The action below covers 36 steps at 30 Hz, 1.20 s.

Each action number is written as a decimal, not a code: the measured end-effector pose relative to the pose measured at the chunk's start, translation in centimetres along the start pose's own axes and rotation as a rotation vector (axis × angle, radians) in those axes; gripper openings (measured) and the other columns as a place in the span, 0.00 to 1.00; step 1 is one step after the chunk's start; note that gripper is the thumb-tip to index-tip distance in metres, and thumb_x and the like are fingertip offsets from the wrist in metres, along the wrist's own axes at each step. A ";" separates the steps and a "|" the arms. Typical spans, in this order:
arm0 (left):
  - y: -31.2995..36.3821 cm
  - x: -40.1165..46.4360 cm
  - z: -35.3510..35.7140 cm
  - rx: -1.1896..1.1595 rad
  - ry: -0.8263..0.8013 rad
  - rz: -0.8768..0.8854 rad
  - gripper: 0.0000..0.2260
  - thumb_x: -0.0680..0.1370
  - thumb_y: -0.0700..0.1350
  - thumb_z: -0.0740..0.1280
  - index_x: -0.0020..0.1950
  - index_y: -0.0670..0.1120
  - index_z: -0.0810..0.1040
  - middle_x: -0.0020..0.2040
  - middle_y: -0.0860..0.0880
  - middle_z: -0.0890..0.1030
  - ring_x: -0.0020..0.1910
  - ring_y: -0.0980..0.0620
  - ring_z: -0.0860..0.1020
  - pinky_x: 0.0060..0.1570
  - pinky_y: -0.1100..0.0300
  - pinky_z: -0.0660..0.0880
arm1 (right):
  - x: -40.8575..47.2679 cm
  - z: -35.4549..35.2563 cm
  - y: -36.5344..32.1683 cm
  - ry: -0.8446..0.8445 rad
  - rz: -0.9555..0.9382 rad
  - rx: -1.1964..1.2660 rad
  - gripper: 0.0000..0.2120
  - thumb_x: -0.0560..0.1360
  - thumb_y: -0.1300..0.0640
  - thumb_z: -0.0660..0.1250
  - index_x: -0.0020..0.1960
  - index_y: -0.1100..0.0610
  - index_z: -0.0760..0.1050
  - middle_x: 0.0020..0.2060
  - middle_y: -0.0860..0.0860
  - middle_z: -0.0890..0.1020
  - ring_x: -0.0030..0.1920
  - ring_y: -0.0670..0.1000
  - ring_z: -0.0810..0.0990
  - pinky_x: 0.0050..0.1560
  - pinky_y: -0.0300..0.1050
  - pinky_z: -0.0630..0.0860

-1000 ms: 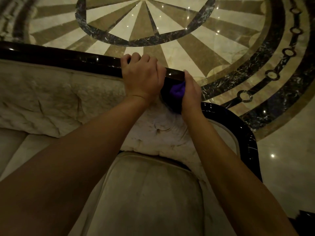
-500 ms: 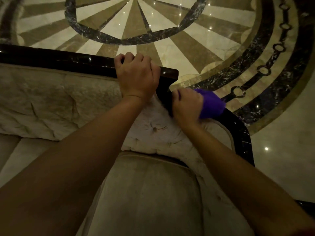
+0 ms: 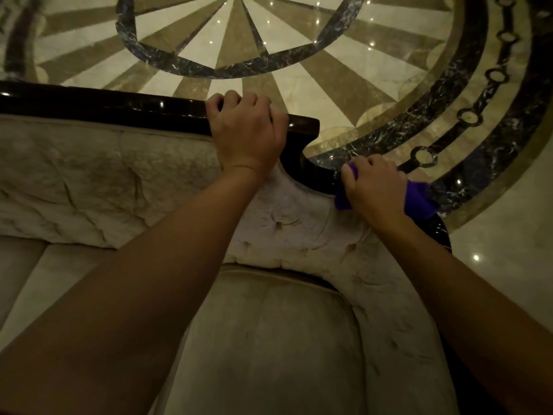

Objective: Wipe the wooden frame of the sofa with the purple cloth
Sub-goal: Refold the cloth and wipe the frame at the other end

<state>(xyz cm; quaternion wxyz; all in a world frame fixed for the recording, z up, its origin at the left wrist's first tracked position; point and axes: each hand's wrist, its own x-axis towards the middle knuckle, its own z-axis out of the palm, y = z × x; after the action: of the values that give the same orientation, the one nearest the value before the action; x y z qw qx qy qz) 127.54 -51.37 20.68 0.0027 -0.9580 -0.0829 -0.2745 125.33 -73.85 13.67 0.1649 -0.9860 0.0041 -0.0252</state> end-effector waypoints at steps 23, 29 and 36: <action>0.1 -0.3 0.2 -0.013 -0.011 -0.009 0.21 0.82 0.52 0.51 0.46 0.45 0.81 0.44 0.46 0.82 0.50 0.44 0.76 0.65 0.46 0.67 | 0.8 -0.3 1.5 -0.038 0.140 0.044 0.24 0.80 0.37 0.58 0.63 0.53 0.79 0.57 0.57 0.80 0.59 0.61 0.77 0.62 0.65 0.74; -0.1 -0.4 0.2 -0.045 -0.002 -0.010 0.21 0.83 0.52 0.51 0.47 0.44 0.81 0.46 0.44 0.82 0.52 0.42 0.76 0.65 0.45 0.67 | -2.1 -0.3 5.8 0.208 0.373 0.166 0.22 0.79 0.38 0.59 0.58 0.54 0.79 0.54 0.56 0.81 0.56 0.59 0.79 0.57 0.59 0.76; -0.1 -2.0 -1.6 -0.143 -0.096 0.002 0.24 0.84 0.54 0.47 0.62 0.45 0.79 0.63 0.44 0.80 0.67 0.43 0.73 0.76 0.46 0.59 | -11.3 1.3 12.3 0.174 0.710 0.206 0.27 0.84 0.37 0.54 0.70 0.57 0.70 0.66 0.62 0.76 0.65 0.66 0.75 0.63 0.65 0.72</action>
<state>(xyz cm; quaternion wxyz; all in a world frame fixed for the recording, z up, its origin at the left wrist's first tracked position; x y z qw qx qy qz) 124.97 -51.69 20.99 -0.0696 -0.9678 -0.0619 -0.2337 114.10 -84.84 7.86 0.2607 -0.8955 0.3571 -0.0503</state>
